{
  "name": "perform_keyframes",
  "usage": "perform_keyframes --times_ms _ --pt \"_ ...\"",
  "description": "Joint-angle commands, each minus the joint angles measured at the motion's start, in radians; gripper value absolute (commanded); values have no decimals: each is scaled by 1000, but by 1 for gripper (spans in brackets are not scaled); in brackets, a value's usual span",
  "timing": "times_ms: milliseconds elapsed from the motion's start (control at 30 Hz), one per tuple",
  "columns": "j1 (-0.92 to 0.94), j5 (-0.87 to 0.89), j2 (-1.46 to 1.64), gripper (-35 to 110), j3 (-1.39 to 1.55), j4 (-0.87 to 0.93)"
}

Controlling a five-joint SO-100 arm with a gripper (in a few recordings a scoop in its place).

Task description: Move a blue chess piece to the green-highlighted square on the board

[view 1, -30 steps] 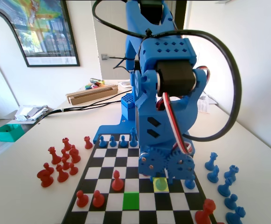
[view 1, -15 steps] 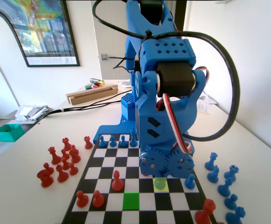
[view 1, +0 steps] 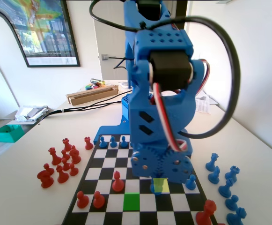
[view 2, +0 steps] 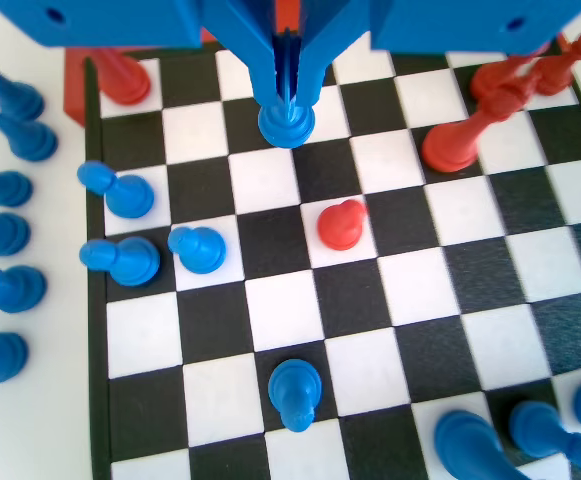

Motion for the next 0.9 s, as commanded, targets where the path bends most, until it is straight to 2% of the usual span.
perform_keyframes --times_ms 0,333,867 --pt "26 6 78 1 -100 25" --pt "135 3 28 1 -160 29" --pt "150 -34 -38 1 -72 -38"
